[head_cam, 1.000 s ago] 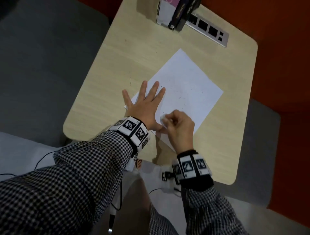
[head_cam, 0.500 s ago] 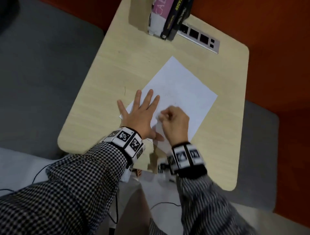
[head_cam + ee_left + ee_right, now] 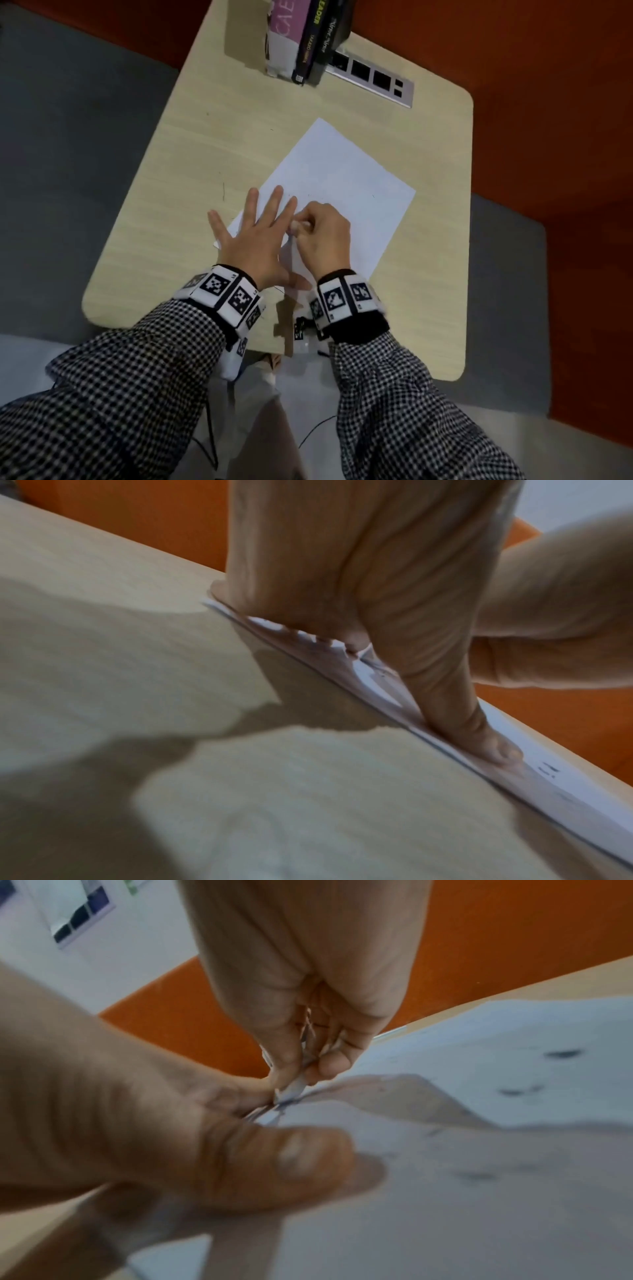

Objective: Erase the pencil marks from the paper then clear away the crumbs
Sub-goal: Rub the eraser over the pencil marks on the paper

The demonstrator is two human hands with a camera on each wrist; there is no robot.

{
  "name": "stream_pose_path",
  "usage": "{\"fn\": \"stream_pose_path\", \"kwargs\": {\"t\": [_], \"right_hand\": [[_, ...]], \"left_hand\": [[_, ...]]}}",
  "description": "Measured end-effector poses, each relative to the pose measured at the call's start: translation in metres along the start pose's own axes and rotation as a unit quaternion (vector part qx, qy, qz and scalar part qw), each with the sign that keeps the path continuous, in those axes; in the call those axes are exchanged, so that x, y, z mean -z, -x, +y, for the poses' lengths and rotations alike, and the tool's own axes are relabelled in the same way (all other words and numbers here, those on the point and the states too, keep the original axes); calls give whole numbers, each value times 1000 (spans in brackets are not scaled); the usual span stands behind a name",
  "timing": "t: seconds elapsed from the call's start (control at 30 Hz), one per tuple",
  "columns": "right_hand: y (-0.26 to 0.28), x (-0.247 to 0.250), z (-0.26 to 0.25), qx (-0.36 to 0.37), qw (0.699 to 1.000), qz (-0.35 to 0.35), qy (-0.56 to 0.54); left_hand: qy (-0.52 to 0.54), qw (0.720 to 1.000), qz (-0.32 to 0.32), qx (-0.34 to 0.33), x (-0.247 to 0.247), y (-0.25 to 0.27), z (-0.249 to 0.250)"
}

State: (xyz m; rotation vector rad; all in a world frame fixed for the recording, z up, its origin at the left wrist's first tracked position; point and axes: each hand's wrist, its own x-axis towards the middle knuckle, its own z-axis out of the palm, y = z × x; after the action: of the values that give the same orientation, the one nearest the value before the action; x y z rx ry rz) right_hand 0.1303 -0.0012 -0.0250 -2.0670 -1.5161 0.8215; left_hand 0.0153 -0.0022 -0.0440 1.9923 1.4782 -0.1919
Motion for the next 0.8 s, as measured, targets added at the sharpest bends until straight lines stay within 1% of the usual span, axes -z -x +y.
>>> {"fn": "stream_pose_path", "kwargs": {"t": [0.03,0.1,0.17,0.2,0.27,0.33,0.4,0.47,0.53,0.6,0.67,0.73,0.77,0.8], "right_hand": [[2,7,4,-3,1000,7,-2],[10,23,23,-26,999,43,-5],[23,35,42,-50,996,69,-15],[28,35,47,-45,996,69,-13],[34,30,50,-8,998,57,6],[35,26,48,15,998,42,31],[29,27,44,14,999,26,46],[9,32,40,3,998,21,59],[-16,39,33,-6,998,32,57],[-24,41,31,-11,998,41,44],[1,39,43,-8,997,61,53],[37,36,53,-13,997,63,48],[44,37,54,-14,997,62,34],[40,37,52,-16,997,64,28]], "left_hand": [[-2,1000,-3,2,2,1,0],[-8,1000,-10,11,5,2,3],[-23,1000,-2,3,7,1,18],[-29,999,9,-14,5,-2,29],[-32,998,29,-46,-2,-11,50],[-41,998,29,-49,-7,-19,58],[-41,998,14,-40,-12,-24,57],[-44,998,-9,-35,-13,-23,57],[-49,998,-24,-29,-10,-22,59],[-47,998,-23,-24,-7,-23,60],[-48,998,-17,-29,-6,-23,60],[-56,998,-8,-30,-10,-24,56],[-59,998,-4,-29,-10,-24,55],[-62,998,-6,-31,-10,-24,56]]}}
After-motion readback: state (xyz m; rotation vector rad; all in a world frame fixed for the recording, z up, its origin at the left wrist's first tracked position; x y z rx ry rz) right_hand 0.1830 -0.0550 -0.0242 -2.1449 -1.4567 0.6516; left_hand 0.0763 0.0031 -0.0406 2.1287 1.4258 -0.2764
